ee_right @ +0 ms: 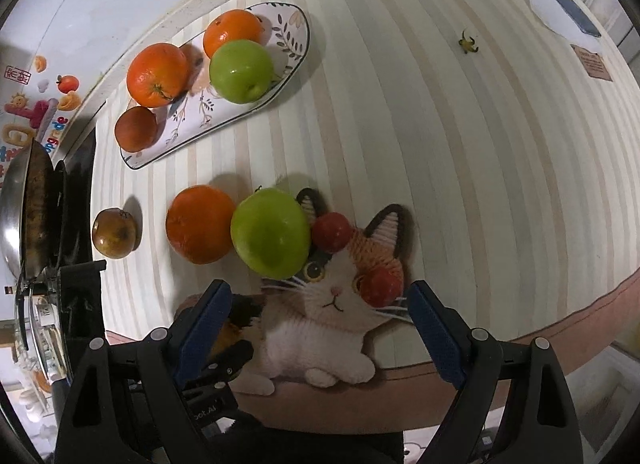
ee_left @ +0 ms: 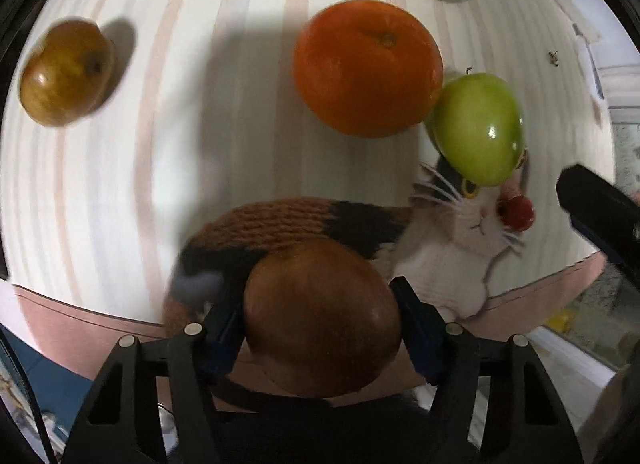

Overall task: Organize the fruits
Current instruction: 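Grasp the red-brown apple with the left tool while the right tool grasps another tangerine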

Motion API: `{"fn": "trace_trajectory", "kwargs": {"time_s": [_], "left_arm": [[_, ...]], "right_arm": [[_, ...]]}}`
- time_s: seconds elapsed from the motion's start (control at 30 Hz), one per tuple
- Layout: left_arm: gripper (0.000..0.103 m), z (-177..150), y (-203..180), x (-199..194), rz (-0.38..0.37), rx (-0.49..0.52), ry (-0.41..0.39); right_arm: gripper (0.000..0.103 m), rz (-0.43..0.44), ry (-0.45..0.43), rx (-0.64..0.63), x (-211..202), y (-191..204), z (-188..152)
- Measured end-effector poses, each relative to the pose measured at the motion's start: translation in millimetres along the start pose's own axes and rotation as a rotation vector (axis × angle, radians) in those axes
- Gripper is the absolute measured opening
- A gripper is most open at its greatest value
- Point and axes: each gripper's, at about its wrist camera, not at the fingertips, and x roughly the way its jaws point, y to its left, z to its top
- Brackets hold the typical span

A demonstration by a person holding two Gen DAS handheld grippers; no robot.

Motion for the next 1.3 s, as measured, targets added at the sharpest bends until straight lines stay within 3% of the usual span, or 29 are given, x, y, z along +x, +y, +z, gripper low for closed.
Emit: {"fn": "trace_trajectory", "kwargs": {"time_s": [0.07, 0.27, 0.4, 0.57, 0.7, 0.93, 1.07, 1.17, 1.23, 1.3], "left_arm": [[0.066, -1, 2, -5, 0.032, 0.007, -0.033], [0.066, 9, 38, -16, 0.09, -0.094, -0.076], [0.066, 11, 43, -18, 0.084, -0.123, -0.079], [0.066, 12, 37, -18, 0.093, -0.125, -0.094], [0.066, 15, 47, -27, 0.076, -0.136, -0.088], [0.066, 20, 48, -30, 0.079, -0.134, -0.088], [0.066, 27, 52, -32, 0.07, -0.134, -0.088], [0.066, 27, 55, -26, 0.055, -0.144, -0.086], [0.066, 27, 56, -27, 0.053, -0.149, -0.086], [0.066, 29, 58, -29, 0.049, -0.153, -0.085]], "right_arm": [[0.09, 0.02, 0.005, -0.003, 4, 5, 4], [0.081, 0.044, 0.028, -0.041, 30, 31, 25], [0.078, -0.075, -0.015, -0.153, 39, 59, 39], [0.069, -0.071, 0.014, -0.201, 42, 65, 49], [0.068, -0.012, 0.062, -0.245, 40, 70, 46], [0.068, -0.092, 0.034, -0.368, 48, 85, 32], [0.059, -0.136, 0.036, -0.431, 47, 97, 29], [0.057, -0.058, 0.006, -0.404, 35, 100, 34], [0.064, 0.041, 0.011, -0.376, 30, 105, 41], [0.064, 0.071, 0.025, -0.386, 35, 116, 46]]}}
